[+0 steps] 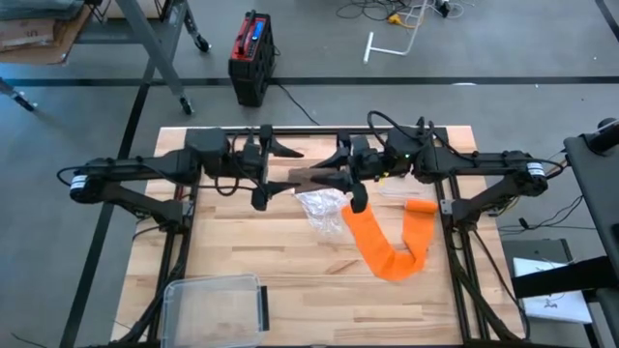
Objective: Roll bandage
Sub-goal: Roll the brown bandage
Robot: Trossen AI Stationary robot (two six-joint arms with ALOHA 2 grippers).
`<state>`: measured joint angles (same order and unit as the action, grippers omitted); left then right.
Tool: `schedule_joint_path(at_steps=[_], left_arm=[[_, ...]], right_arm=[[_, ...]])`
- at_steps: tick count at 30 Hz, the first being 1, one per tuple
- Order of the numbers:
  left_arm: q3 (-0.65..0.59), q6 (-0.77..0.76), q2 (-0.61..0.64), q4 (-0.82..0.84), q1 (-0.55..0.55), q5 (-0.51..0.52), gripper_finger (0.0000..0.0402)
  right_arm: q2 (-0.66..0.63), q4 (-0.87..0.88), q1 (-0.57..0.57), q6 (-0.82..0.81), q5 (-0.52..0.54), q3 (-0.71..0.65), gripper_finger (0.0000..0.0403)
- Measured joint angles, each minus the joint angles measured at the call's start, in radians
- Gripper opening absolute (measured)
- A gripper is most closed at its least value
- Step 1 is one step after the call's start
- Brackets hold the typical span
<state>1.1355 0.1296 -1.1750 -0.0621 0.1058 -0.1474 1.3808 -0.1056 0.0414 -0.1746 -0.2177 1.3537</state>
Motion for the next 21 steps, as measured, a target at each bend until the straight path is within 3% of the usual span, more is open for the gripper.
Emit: schedule_joint_path(at_steps=[7, 12, 16, 21], left_arm=[[0.0, 0.009, -0.056, -0.013, 0.001, 0.003, 0.0313], [-0.001, 0.004, -0.097, -0.077, 0.0, 0.004, 0.0274], [-0.001, 0.001, -0.11, -0.092, 0.0, 0.009, 0.019], [-0.001, -0.006, -0.103, -0.047, 0.0, 0.009, 0.0031]], right_arm=[[0.003, -0.042, -0.001, -0.027, -0.052, 0.0, 0.0092], [0.009, -0.044, 0.0, -0.027, -0.049, 0.0, 0.0098], [0.01, -0.042, 0.0, -0.027, -0.047, 0.0, 0.0113], [0.009, -0.041, 0.0, -0.038, -0.045, 0.0, 0.0126]])
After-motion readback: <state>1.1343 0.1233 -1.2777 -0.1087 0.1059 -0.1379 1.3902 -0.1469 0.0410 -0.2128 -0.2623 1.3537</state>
